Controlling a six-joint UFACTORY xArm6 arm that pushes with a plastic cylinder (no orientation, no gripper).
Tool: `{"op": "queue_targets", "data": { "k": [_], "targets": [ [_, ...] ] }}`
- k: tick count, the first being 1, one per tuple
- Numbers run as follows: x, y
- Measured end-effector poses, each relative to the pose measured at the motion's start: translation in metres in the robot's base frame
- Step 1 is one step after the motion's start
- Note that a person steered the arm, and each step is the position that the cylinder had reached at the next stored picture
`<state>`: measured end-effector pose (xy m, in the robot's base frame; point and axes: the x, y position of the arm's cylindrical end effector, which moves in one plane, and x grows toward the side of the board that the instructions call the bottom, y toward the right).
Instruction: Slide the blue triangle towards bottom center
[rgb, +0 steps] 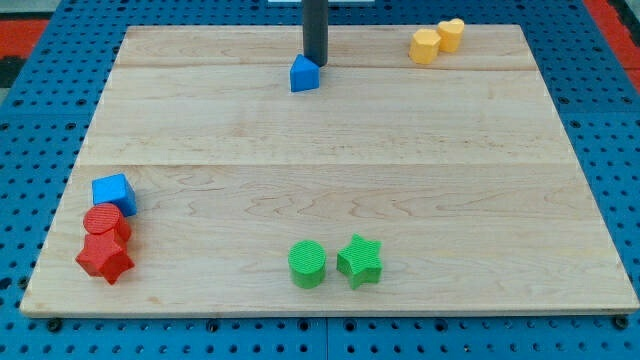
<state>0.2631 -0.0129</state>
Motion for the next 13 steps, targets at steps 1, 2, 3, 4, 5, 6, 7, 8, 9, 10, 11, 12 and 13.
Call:
{"op": "queue_targets", "data": {
  "k": [1, 2, 3, 4, 5, 6, 7, 8, 9, 10, 11, 12, 13],
  "targets": [
    [-0.005, -0.011],
    [0.017, -0.078],
    [0.034, -0.148],
    [-0.006, -0.149],
    [-0.025, -0.084],
    [-0.01, -0.042],
    [0.038, -0.064],
    [0.038, -0.055],
    [0.011, -0.057],
    [-0.004, -0.037],
    [0.015, -0.016],
    [0.059, -0.034],
    [0.096, -0.05]
  ]
}}
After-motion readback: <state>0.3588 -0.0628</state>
